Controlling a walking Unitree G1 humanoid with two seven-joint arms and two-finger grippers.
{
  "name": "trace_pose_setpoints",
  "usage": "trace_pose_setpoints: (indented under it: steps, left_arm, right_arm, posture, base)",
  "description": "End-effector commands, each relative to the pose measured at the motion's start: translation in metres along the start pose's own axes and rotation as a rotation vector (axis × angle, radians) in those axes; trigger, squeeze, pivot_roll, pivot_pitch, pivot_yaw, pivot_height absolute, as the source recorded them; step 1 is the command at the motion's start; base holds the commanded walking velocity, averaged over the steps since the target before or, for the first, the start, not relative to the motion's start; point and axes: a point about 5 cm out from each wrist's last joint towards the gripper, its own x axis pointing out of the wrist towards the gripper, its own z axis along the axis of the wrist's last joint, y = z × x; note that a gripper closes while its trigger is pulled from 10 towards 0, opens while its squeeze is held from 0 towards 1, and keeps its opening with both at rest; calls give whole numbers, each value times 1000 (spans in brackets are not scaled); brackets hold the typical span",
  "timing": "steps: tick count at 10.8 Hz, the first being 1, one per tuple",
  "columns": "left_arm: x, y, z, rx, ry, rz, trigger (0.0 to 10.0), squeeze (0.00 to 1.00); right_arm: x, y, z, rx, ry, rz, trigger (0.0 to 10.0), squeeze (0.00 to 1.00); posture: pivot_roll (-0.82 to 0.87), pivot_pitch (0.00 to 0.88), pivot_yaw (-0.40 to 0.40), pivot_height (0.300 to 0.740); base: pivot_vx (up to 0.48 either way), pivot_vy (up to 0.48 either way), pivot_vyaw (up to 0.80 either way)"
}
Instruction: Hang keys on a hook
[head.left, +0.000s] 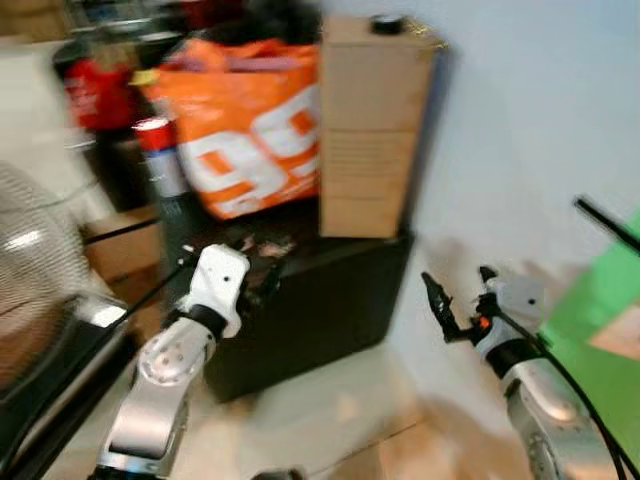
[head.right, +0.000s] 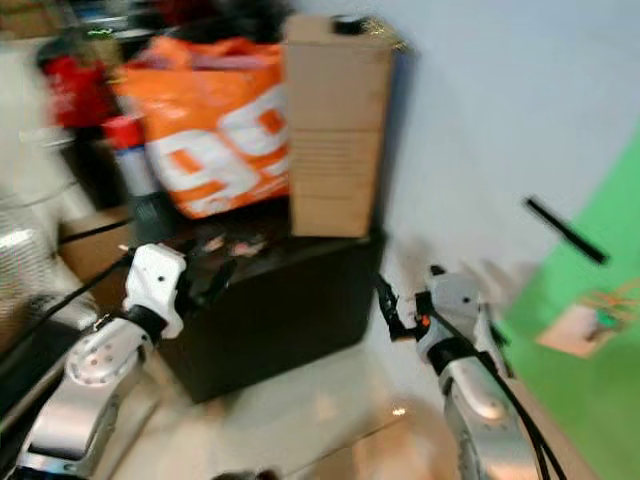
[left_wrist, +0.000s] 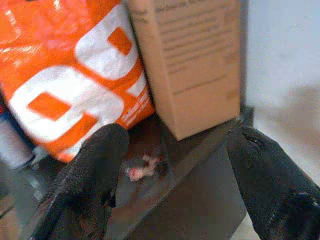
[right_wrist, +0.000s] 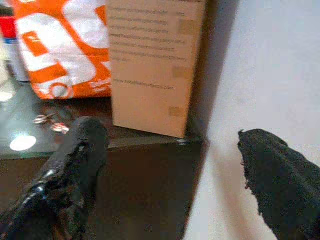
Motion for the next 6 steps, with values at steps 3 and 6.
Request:
trace_pose_setpoints:
  steps: [3,6]
  left_arm:
    - [-5,3,1,3,3,43,10000,0]
    - [-6,5,1,10,8,61,10000,0]
  right_arm:
    - [2,3,-3,-86,51,32,10000,1000]
    - [6,5,-2,-92,43,39,10000,1000]
  posture:
    - [-94,0,-12,740]
    - [-85,0,-18,740]
  base:
    - [200,0,267]
    - [322,0,800]
